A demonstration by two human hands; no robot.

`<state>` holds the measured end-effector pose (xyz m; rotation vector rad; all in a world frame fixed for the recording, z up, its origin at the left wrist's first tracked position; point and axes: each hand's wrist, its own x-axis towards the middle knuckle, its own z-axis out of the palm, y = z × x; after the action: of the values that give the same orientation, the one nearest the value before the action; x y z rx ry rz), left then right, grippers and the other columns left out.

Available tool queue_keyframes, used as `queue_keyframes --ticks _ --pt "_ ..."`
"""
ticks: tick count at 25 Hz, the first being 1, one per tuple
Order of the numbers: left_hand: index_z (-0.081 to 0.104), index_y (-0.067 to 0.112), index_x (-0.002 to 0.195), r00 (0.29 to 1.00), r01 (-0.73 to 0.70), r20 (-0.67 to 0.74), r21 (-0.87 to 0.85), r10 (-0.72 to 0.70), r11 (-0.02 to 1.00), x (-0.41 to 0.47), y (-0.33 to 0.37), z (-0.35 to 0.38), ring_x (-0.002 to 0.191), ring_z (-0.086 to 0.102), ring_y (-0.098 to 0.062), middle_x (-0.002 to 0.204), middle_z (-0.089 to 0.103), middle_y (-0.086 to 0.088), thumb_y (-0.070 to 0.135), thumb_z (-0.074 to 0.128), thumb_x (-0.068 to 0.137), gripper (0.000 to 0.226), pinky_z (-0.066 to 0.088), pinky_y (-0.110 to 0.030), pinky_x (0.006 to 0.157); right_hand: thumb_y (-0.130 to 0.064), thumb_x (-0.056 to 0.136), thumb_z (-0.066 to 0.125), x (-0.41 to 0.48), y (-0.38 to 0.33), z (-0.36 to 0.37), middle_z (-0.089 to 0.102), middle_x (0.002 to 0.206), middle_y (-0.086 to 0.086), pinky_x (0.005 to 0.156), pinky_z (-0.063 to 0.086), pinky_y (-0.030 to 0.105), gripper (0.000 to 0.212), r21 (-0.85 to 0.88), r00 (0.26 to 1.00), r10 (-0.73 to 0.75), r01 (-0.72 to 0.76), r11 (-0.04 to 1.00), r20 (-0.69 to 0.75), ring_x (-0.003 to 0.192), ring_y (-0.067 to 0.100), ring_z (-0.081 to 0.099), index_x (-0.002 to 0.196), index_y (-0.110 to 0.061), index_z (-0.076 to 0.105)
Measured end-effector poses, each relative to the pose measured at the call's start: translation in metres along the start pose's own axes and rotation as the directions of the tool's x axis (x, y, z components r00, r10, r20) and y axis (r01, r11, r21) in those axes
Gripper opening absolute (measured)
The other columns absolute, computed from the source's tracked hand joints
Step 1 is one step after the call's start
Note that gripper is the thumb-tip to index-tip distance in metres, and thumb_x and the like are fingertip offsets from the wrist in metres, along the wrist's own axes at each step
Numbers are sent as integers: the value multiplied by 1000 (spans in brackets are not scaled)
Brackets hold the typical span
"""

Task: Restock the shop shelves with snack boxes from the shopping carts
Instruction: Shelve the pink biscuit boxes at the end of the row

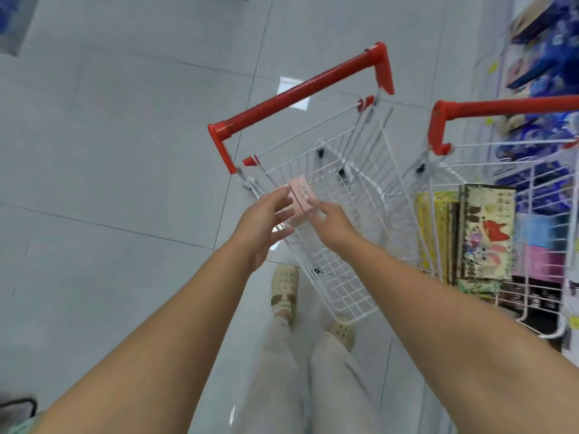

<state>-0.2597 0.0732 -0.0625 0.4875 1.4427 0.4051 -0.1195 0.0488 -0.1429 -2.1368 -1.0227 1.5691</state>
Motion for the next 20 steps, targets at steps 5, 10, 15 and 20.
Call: queue_keyframes --ticks 5,10,15,20 --pt "62 38 95 998 30 -53 73 -26 997 52 8 -5 106 56 -3 90 64 25 39 45 102 19 46 -29 92 -48 91 57 79 9 42 20 156 9 109 27 46 76 -330 997 77 -76 941 -9 139 34 20 153 -28 17" --pt "46 37 140 998 47 -47 61 -44 997 81 2 -11 132 43 -11 125 56 13 49 41 102 41 38 -41 113 -65 72 69 122 21 65 7 159 14 112 25 52 116 -460 985 148 -173 871 -91 144 34 14 153 -22 -2" --pt "46 32 141 997 47 -55 11 -46 999 92 0 -16 127 48 -7 111 60 21 46 41 103 41 40 -35 107 -51 67 79 134 28 67 29 142 11 101 39 44 114 -444 987 48 -111 889 -150 131 29 32 150 -13 11" --pt "41 31 147 1000 5 3 179 -6 984 75 8 -8 141 38 -19 154 39 5 39 45 102 45 33 -43 117 -39 64 84 94 34 -2 39 124 4 91 49 39 98 -228 997 49 -61 972 -57 111 21 46 143 -18 29"
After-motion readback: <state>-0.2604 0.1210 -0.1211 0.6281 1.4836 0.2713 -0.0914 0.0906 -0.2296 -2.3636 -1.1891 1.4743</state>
